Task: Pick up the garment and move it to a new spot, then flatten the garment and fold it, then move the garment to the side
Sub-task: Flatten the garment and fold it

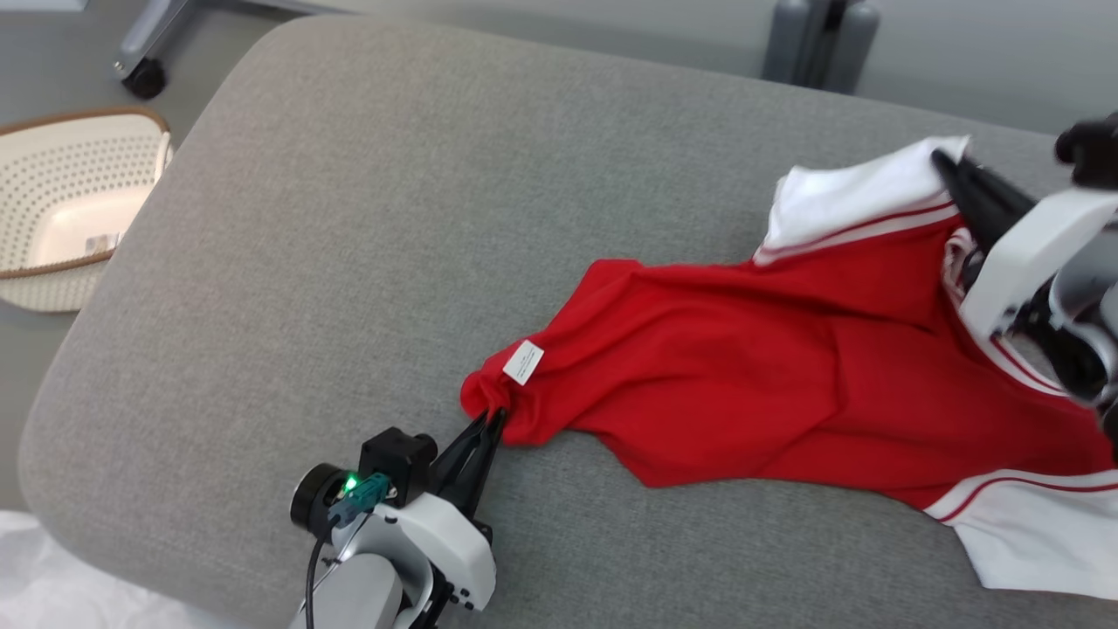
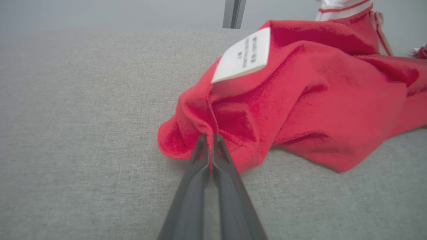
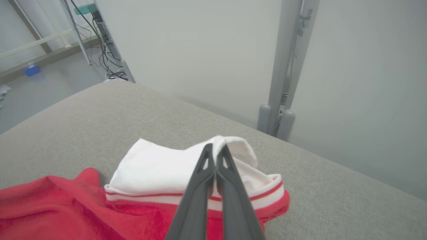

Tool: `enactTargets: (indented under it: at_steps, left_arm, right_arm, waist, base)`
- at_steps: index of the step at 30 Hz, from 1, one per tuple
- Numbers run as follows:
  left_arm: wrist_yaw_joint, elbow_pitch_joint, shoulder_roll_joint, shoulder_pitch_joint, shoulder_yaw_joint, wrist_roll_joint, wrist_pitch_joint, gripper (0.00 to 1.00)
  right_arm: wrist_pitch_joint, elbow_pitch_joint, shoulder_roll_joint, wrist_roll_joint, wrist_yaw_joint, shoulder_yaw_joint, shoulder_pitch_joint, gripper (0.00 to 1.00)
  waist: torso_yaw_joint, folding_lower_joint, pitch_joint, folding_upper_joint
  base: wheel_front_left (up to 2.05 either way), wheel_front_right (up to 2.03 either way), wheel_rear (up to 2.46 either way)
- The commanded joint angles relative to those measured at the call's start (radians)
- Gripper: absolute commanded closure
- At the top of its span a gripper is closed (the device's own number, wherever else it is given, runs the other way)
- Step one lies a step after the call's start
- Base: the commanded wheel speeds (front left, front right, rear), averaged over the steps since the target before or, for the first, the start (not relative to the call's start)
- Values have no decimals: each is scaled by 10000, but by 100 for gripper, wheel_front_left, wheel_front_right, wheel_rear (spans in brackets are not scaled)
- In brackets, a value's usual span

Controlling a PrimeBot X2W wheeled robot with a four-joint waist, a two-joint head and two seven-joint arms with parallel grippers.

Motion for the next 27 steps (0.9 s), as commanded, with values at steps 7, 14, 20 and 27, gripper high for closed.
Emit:
enactTargets:
  at_steps: [7,14,20,27]
  left_arm:
    - [-22,180,108,526,525,359,-43,100]
    - [-64,342,121,719,757,525,-43,100]
    - [-80,438,101,773,808,566,-43,100]
    - [-96,578,128,909,918,556,-45,100]
  right_arm:
    - [71,-2268,-1014,593,3,1641,1918,100]
    - [870,-3457,-1684,769,3,2732,3293,100]
    - [881,-3423,-1705,363,1,3119,3785,0]
    - [85,-3745,-1546,-8,3,3042,3947,0]
  waist:
    - [-925,0,-882,0]
    - [-1286,0,-1207,0]
    - [-1379,0,-1403,0]
    - [-1503,0,-1678,0]
  base:
    - [0,0,0]
    - [0,0,0]
    - [0,0,0]
    - [0,0,0]
